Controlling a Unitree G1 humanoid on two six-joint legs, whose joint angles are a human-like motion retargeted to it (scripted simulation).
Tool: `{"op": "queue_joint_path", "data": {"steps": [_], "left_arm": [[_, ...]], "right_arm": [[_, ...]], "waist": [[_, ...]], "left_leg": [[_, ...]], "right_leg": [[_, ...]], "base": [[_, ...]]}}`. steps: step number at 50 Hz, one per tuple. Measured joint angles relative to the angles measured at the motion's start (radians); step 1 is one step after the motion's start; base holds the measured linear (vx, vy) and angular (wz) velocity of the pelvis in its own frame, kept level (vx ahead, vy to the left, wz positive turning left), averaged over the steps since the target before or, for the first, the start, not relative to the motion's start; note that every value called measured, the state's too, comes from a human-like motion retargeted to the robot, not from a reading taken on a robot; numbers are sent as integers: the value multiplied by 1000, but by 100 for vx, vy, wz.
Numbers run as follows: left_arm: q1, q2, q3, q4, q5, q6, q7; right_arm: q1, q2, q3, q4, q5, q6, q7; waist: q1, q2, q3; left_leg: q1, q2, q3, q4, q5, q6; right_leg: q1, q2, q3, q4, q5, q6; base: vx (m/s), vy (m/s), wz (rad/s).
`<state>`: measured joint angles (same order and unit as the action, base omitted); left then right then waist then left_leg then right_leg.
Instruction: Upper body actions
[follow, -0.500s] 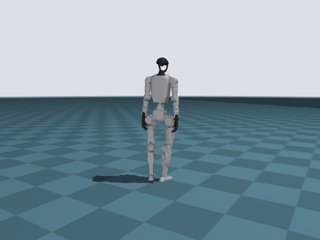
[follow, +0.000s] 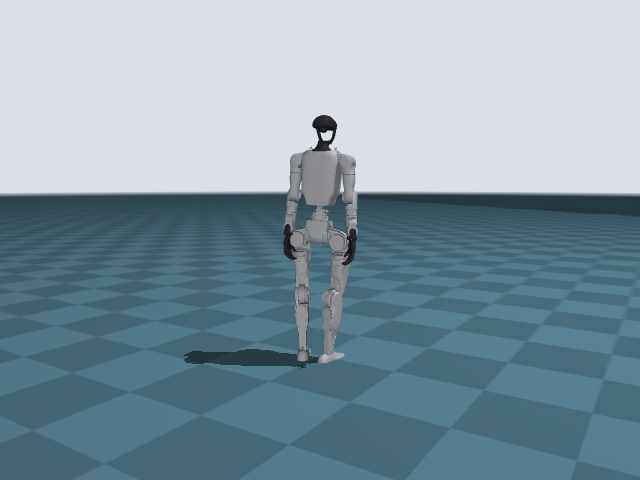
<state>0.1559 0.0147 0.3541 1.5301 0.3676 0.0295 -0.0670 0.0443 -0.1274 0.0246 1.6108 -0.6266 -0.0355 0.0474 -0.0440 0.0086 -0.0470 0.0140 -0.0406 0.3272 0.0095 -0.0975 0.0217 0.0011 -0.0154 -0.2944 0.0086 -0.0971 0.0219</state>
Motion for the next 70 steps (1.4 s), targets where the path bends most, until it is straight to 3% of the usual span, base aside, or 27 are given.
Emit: {"op": "queue_joint_path", "data": {"steps": [30, 36, 40, 50, 63, 70], "left_arm": [[-9, 5, -6, 17, -8, 2, -14], [-81, 69, -113, 139, 3, 9, 13], [-167, 108, -144, 170, 49, 36, 38], [-539, 271, -30, 95, 1, 64, 26], [-969, 410, 27, -36, 24, -28, 20], [-1235, 481, -32, -49, -139, -87, 76]], "right_arm": [[-2, -1, 2, 2, -11, 0, -14], [-49, -3, 15, 89, 59, 43, -38], [-93, 2, 24, 89, 50, 78, -25], [-450, -9, -114, 54, 155, 16, 55], [-867, 17, -218, -176, 413, -55, 173], [-1107, -28, -179, -238, 697, -61, 151]], "waist": [[-17, 0, 12], [-11, 2, -15], [-12, 1, -19], [-6, 6, -80], [-6, 14, -192], [5, 19, -290]], "left_leg": [[-7, -7, -13, 1, 3, 4], [-27, -3, -6, -1, 11, 3], [-31, -1, -12, 4, 13, 2], [-36, -1, -3, 5, 16, 4], [-52, -2, -4, 8, 10, 2], [-98, 2, -2, 8, 5, -2]], "right_leg": [[-5, -5, -12, 0, 2, 0], [-18, -8, -8, -5, 7, 4], [-21, -11, -14, -2, 10, 4], [-28, -10, -9, 0, 13, 2], [-43, -13, -7, 3, 5, 3], [-87, -11, -5, 3, -3, 7]], "base": [[0, 0, 1], [-6, 1, -1], [-3, 1, 3], [-2, 1, -2], [1, 1, 0], [4, 1, -2]]}}
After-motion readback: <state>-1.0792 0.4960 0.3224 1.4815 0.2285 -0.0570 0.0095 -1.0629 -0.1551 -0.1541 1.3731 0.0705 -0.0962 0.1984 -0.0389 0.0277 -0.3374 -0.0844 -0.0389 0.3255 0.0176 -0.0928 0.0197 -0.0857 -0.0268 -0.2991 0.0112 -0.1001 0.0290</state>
